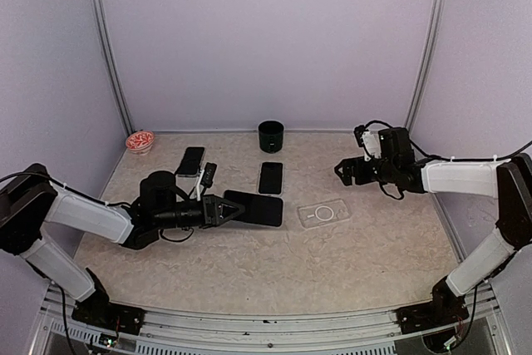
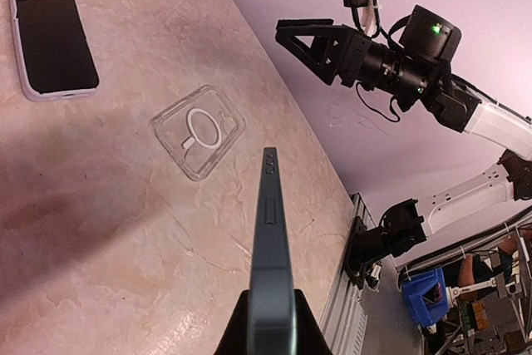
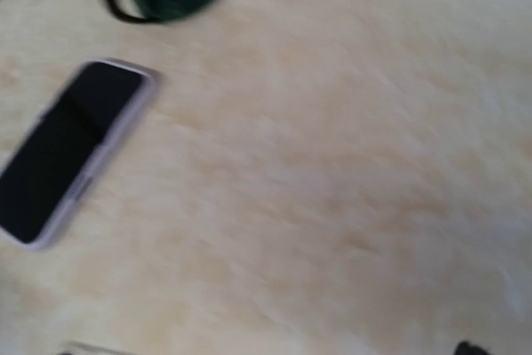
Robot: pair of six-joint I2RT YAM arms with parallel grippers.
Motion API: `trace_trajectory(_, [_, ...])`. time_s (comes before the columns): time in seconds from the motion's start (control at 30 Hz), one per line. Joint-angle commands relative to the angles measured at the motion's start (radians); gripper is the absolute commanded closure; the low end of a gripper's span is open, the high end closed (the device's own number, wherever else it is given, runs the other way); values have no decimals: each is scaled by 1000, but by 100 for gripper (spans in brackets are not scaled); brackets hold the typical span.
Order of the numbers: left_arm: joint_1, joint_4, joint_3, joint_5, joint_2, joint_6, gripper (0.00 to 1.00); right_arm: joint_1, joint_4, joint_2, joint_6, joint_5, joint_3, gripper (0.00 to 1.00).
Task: Put the phone into the phone case
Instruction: Move the phone case to the center of the board.
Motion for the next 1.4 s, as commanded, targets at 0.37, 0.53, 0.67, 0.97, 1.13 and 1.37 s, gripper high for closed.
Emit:
trace_trajectory(0.37, [-12, 96, 85, -7, 88, -61, 100, -123, 17, 92, 131, -239, -56, 9])
trace_trajectory(0.53, [-12, 75, 84, -54, 93, -78, 100, -139, 27, 165, 141, -326, -42, 13])
trace_trajectory(0.67, [-10, 68, 77, -89, 94, -94, 100, -138, 34, 209, 138, -373, -36, 15])
trace_trajectory(0.97, [-6, 70, 52, -151, 87, -114, 100, -134, 96, 279, 169, -469, -52, 22])
trace_trajectory(1.13, [-3, 44, 49, -192, 75, -107, 100, -97, 108, 297, 180, -501, -63, 22])
trace_trajectory(1.37, [11, 26, 55, -218, 106, -145, 100, 8, 120, 280, 213, -465, -77, 21])
